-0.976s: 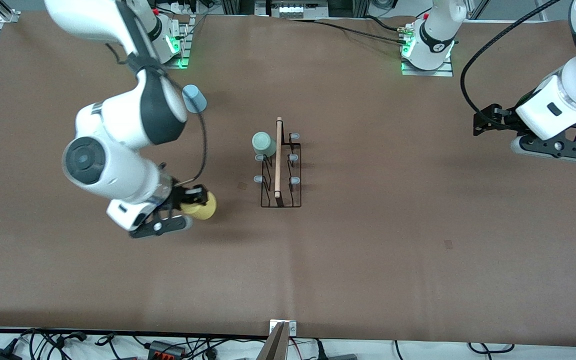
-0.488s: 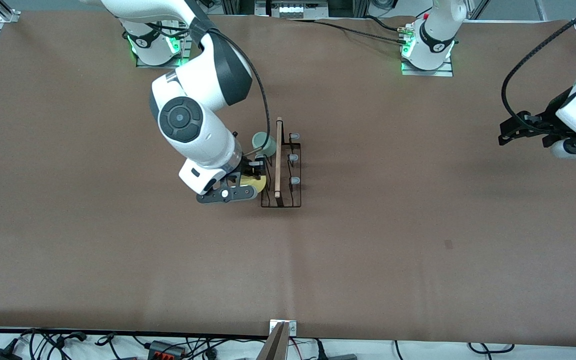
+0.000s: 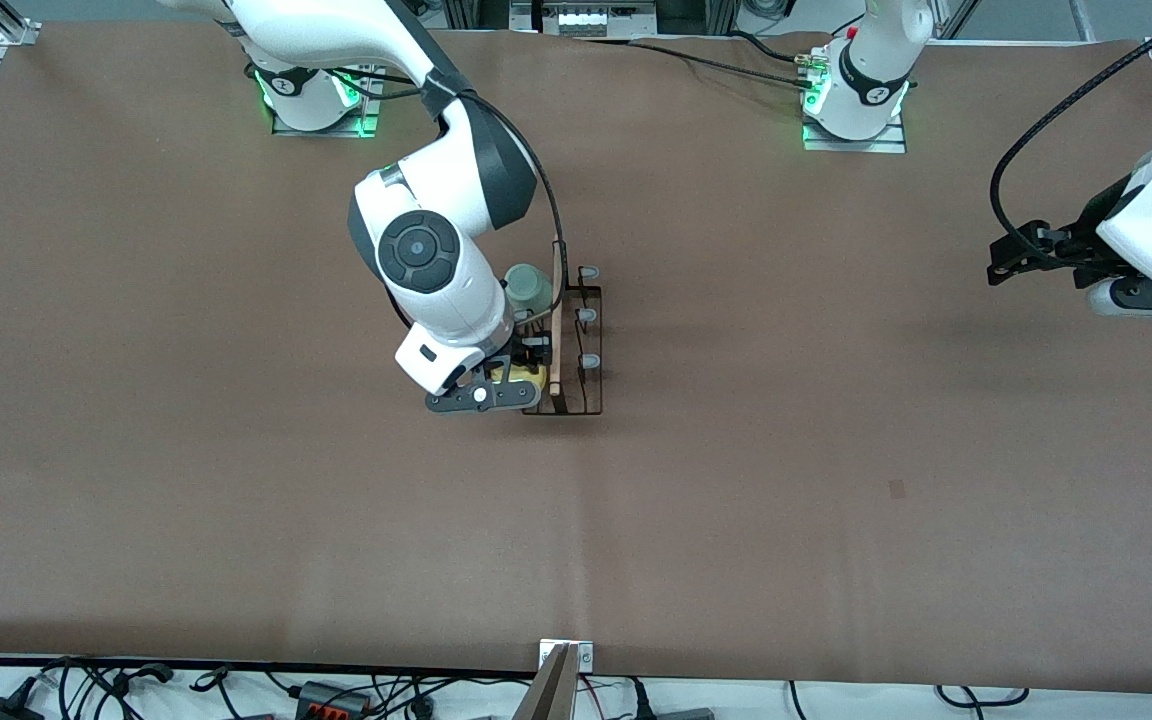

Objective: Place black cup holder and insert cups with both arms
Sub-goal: 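Carry the yellow cup to the rack and lower it onto a peg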

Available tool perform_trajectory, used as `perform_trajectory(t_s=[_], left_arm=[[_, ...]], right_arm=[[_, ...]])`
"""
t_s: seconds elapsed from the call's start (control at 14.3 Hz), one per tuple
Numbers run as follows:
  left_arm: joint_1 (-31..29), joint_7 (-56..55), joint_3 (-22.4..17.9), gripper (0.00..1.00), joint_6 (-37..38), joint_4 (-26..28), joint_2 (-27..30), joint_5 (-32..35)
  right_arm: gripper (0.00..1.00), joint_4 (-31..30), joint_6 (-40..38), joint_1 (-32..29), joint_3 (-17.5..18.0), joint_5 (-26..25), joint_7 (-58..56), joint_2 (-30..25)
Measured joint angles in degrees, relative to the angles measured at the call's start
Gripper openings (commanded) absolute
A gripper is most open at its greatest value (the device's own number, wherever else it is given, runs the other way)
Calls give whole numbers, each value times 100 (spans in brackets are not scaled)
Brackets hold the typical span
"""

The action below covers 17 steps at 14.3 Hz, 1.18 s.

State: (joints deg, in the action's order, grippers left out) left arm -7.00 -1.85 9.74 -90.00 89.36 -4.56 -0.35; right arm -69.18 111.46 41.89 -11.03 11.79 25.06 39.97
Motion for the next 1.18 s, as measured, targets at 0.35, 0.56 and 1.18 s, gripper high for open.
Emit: perform_trajectory(t_s=[0.35,0.56,1.18], left_arm=[[-41,-4,-5,100,32,32,1,0],[-29,-3,-1,100,32,38,1,-1],[33,-2,31,100,25,41,1,-5]], right_arm=[[24,-7,27,81,0,-107,28,93],[24,-61,31,96,0,-107,30,135],[25,-183,33,112,0,-106,62,305]])
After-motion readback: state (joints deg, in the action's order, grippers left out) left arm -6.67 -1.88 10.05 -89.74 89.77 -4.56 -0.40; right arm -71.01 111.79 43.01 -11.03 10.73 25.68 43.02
